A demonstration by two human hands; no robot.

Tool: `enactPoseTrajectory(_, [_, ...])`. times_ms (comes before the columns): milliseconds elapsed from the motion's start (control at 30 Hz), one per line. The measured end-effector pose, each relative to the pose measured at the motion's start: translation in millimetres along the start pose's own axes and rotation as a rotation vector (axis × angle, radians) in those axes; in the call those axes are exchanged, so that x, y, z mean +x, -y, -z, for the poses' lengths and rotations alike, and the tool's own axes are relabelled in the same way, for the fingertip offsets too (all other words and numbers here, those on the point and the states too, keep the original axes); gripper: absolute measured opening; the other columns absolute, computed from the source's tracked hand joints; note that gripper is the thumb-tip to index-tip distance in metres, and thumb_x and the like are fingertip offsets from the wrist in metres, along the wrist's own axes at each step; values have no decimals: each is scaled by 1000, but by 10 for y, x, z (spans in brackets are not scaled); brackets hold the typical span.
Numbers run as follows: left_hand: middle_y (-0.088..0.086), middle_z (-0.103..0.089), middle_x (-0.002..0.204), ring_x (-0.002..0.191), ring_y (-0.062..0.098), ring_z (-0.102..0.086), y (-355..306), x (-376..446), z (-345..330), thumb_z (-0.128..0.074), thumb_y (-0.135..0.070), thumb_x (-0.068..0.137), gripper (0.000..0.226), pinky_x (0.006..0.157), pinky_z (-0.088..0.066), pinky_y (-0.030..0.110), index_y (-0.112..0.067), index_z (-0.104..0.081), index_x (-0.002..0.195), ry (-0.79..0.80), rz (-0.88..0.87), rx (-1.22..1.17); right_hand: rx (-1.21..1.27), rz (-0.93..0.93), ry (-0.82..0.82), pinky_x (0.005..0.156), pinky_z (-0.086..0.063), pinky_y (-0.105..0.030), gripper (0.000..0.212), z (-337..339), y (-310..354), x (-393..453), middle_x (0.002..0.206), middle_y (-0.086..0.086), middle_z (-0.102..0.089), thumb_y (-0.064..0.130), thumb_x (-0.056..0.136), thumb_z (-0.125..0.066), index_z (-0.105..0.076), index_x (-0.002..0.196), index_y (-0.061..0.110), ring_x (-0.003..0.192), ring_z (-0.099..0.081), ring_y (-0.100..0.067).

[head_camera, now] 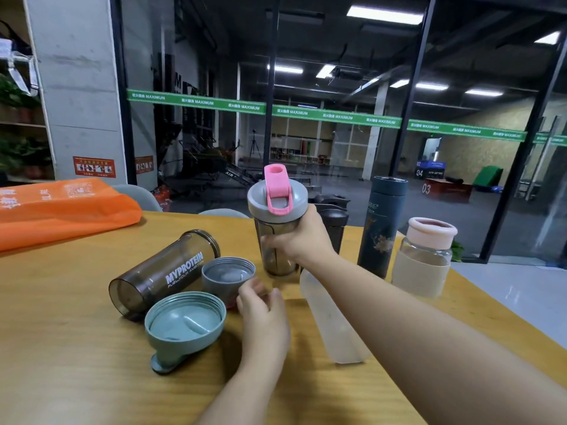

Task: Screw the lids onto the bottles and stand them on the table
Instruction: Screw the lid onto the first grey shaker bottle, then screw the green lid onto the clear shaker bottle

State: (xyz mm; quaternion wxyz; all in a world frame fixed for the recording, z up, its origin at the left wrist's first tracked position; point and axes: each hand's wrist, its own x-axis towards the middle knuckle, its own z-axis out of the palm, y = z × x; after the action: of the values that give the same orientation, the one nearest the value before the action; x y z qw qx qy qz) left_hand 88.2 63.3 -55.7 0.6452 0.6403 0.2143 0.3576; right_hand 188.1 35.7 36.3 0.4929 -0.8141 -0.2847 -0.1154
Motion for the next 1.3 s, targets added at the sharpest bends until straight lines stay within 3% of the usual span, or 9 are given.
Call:
enactPoseTrajectory(200, [2, -44, 125, 110, 18, -47, -7, 5, 1, -49, -16, 96, 28, 99, -43, 43, -16, -40, 123, -16, -8, 75, -53, -51, 53, 60, -53, -23, 42, -12, -55, 11, 83, 6, -65, 34, 61, -86, -59, 88, 19, 71, -61, -6])
enactPoseTrajectory(267, [1, -45, 125, 113, 19, -48, -9, 1, -6, -49, -16, 96, 23, 98, -42, 39, -20, -40, 117, -17, -16, 79, -54, -53, 79, 60, -51, -23, 38, -2, -67, 9, 78, 8, -60, 33, 65, -84, -53, 84, 21, 67, -55, -2])
enactPoseTrajectory(433, [1, -46, 127, 109, 13, -45, 0, 2, -8, -49, -15, 96, 25, 90, -35, 26, -18, -42, 120, -16, -33, 84, -73, -95, 97, 66, -53, -29, 45, -31, -75, 25, 89, -2, -68, 38, 66, -83, -62, 97, 13, 82, -64, -17])
enactPoseTrajectory(700, [0, -45, 124, 96, 5, -50, -19, -6, -3, -49, -15, 96, 22, 80, -36, 19, -21, -41, 116, -8, -90, 56, -129, -210, 135, 52, -40, -21, 88, -5, -1, 31, 78, 4, -47, 47, 66, -82, -37, 126, 3, 69, -48, -7])
enactPoseTrajectory(800, [-4, -46, 119, 96, -3, -50, -60, -54, 13, -49, -14, 95, 23, 72, -38, 12, -27, -40, 112, 16, -201, 107, -151, -215, 133, 51, -40, -20, 89, 16, 33, -13, 81, 3, -49, 49, 67, -80, -37, 128, 3, 74, -51, -11])
enactPoseTrajectory(967, [-5, -46, 106, 95, 5, -53, -151, -133, 108, -57, -1, 88, 28, 80, -47, 14, -17, -52, 112, -50, -608, 300, -185, -217, 109, 49, -36, -20, 84, 173, 140, -107, 81, 2, -52, 50, 71, -76, -37, 128, 3, 64, -47, -7])
enactPoseTrajectory(1100, [3, -53, 101, 91, 19, -55, -238, -150, 230, -67, 4, 77, 31, 76, -44, 22, -10, -59, 104, -191, -791, 502, -146, -164, 88, 79, -45, -25, 89, 373, 167, -309, 132, -8, -54, 43, 75, -76, -29, 141, 7, 111, -54, -17])
enactPoseTrajectory(1167, [7, -55, 100, 92, 24, -56, -269, -157, 292, -69, 3, 74, 31, 77, -46, 28, -8, -60, 101, -254, -800, 560, -154, -124, 80, 93, -45, -31, 86, 424, 140, -475, 139, -7, -51, 40, 76, -76, -29, 143, 12, 124, -50, -21])
enactPoseTrajectory(1300, [8, -59, 93, 87, 24, -55, -249, -140, 359, -73, 6, 68, 31, 74, -48, 38, -7, -64, 95, -319, -806, 646, -379, -29, 54, 97, -44, -32, 66, 497, 6, -837, 133, 1, -53, 43, 81, -69, -41, 136, 21, 123, -49, -16])
